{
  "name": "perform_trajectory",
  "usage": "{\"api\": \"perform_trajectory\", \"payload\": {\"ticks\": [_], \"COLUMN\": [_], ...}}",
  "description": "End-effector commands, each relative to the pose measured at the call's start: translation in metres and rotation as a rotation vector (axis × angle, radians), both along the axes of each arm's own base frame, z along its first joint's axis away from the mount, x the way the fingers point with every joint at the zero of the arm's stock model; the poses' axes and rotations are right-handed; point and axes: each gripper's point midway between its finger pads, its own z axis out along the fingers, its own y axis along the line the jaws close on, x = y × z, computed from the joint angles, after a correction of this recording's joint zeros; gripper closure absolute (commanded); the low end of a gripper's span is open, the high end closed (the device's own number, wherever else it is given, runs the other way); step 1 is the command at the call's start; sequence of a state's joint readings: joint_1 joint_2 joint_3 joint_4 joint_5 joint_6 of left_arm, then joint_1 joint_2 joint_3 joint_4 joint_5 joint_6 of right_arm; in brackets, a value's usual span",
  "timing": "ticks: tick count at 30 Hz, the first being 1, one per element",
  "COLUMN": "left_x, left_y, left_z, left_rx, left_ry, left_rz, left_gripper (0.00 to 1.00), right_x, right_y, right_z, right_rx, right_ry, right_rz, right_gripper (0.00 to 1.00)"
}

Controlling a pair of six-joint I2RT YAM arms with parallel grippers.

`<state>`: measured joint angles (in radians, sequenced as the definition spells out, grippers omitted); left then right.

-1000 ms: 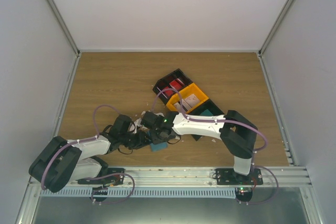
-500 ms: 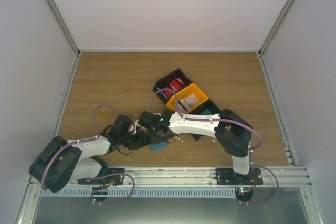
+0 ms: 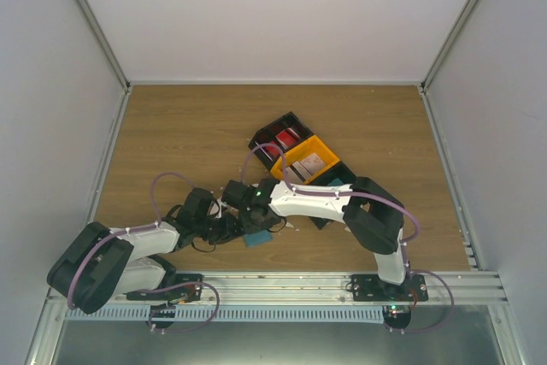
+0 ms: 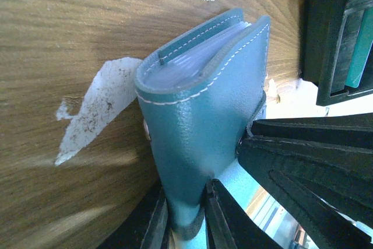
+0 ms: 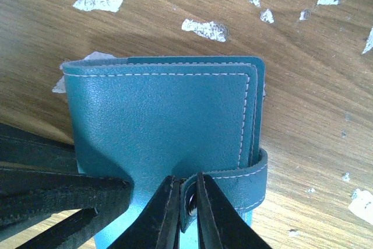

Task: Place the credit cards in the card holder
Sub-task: Close the card holder at the center of the board.

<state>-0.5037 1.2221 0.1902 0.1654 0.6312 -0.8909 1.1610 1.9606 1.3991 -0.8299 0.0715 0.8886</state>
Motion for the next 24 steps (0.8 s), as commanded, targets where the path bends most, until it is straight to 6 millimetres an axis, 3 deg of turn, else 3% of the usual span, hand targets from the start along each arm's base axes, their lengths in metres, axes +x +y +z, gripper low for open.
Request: {"api": "perform_trajectory", "payload": {"ticks": [1, 12, 15, 19, 24], "left_x": [-0.002, -0.003, -0.002, -0.003, -0.003], "left_y": [0.003, 0.004, 0.004, 0.005, 0.005], "left_z": [-0.004, -0.006, -0.006, -0.007, -0.008], "left_rx": [0.006, 0.011, 0.012, 0.015, 0.018], "left_ry": [-0.004, -0.005, -0.005, -0.004, -0.003], "left_rz": [0.008, 0.006, 0.008, 0.008, 0.007], "left_gripper": [0.82, 0.82, 0.82, 0.82, 0.82], "right_x": [-0.005, -0.004, -0.005, -0.007, -0.009], "right_y": [0.016, 0.01, 0.008, 0.006, 0.004], "right_z": [-0.002, 0.012, 0.014, 0.016, 0.018], "right_rx": [0.064, 0.069, 0.066, 0.065, 0.064], "right_ry": [0.018, -0.001, 0.002, 0.009, 0.011], "right_rz": [-0.024, -0.042, -0.043, -0.042, -0.042], "right_gripper": [0.89, 0.81, 0.84, 0.96, 0.94]}}
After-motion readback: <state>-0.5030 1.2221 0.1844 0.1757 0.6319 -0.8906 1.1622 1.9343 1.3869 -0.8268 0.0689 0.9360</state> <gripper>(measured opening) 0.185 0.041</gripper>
